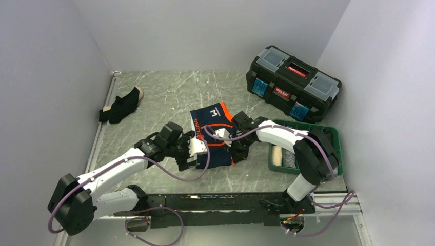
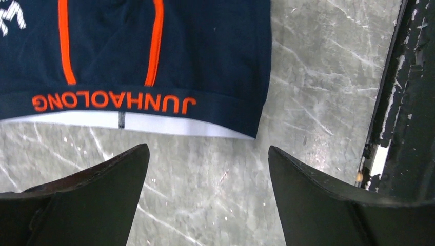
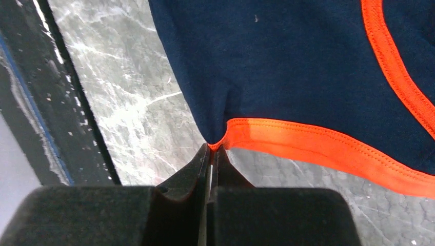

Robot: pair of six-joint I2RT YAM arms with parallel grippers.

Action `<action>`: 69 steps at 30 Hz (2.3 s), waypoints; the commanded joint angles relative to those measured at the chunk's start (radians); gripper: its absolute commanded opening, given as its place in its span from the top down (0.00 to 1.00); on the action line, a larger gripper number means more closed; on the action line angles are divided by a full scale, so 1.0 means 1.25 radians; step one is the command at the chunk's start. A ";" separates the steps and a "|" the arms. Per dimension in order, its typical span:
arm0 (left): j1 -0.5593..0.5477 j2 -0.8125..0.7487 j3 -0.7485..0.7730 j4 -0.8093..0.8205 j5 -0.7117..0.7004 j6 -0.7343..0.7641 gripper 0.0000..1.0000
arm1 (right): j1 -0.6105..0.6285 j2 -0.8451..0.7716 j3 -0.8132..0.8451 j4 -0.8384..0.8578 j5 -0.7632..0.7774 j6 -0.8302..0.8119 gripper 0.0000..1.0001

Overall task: Roll the underwear
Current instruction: Fold the underwear at the center of the board.

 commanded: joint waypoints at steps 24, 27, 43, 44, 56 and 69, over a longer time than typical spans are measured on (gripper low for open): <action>-0.274 0.209 -0.045 0.170 -0.254 0.101 0.57 | -0.071 0.078 0.069 -0.096 -0.162 -0.020 1.00; -0.279 0.221 -0.044 0.162 -0.251 0.097 0.66 | -0.070 0.073 0.071 -0.103 -0.161 -0.022 1.00; -0.377 0.283 0.098 -0.094 -0.120 0.064 1.00 | -0.066 0.067 0.070 -0.258 -0.199 -0.118 1.00; -0.382 0.280 0.109 -0.107 -0.107 0.060 1.00 | -0.066 0.062 0.071 -0.268 -0.196 -0.122 1.00; -0.244 0.211 0.178 -0.171 0.020 0.050 1.00 | -0.077 0.050 0.261 -0.429 -0.086 -0.127 1.00; 0.168 0.405 0.470 -0.351 0.185 0.142 1.00 | -0.132 0.398 0.830 -0.505 0.108 -0.083 1.00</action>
